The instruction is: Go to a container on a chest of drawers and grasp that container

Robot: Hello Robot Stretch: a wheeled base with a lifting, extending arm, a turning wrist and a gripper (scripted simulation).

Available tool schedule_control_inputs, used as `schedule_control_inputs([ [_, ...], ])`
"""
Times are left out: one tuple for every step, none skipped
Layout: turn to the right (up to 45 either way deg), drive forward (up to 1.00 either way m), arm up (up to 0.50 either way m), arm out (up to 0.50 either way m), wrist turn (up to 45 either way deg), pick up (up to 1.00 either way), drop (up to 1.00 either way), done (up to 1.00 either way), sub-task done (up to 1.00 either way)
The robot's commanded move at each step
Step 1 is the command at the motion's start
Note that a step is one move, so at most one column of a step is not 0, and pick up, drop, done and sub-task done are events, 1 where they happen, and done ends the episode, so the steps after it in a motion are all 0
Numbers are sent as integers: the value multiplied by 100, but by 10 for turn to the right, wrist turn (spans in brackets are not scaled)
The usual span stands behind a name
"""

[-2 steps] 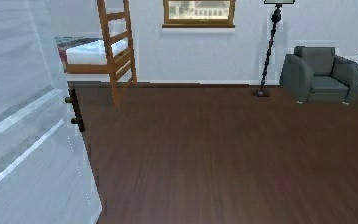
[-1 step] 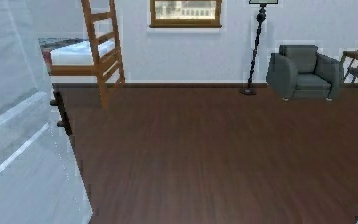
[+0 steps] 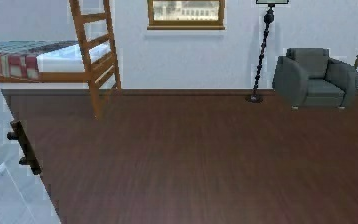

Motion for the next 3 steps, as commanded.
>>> schedule_control_inputs([
  [450,0,0,0,0,0,0,0,0],
  [0,100,0,0,0,0,0,0,0],
  [30,0,0,0,0,0,0,0,0],
])
